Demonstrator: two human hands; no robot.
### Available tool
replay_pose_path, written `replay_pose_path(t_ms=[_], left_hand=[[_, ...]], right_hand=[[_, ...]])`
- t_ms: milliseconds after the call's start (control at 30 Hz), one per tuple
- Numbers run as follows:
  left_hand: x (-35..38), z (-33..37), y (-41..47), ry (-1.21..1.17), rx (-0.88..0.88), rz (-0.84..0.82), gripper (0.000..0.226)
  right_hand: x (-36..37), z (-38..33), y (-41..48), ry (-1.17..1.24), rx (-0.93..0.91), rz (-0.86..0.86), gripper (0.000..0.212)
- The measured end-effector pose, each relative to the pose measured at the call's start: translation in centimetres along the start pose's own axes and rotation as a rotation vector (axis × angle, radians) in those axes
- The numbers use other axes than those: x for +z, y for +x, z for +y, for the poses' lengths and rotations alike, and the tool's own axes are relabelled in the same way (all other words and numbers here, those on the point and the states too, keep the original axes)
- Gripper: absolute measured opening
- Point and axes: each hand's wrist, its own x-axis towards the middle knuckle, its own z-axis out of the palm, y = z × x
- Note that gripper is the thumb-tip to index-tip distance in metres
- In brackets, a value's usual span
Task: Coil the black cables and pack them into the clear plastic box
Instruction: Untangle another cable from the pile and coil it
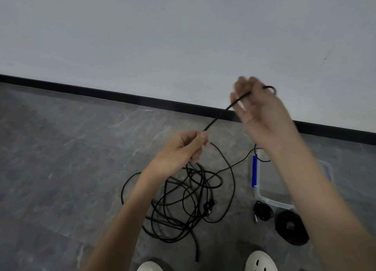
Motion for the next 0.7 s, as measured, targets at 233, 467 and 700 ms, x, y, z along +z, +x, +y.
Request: replay_pose_path(t_ms=[233,467,700], left_hand=[[1.8,0.2,0.8,-0.082,0.017,0.055,0.033],[1.4,-1.2,0.5,0.075,-0.013,-0.017,0.033],[2.0,-0.7,0.4,-0.03,-0.019,-0.052,0.031]], right_hand=[[0.4,3.5,-1.2,-0.575,0.236,-0.124,0.016],[-1.8,-1.3,0.8,-0.022,0.009,0.112,0.01],[-0.8,-0.1,0.0,-0.439,0.092,0.039,0.02]])
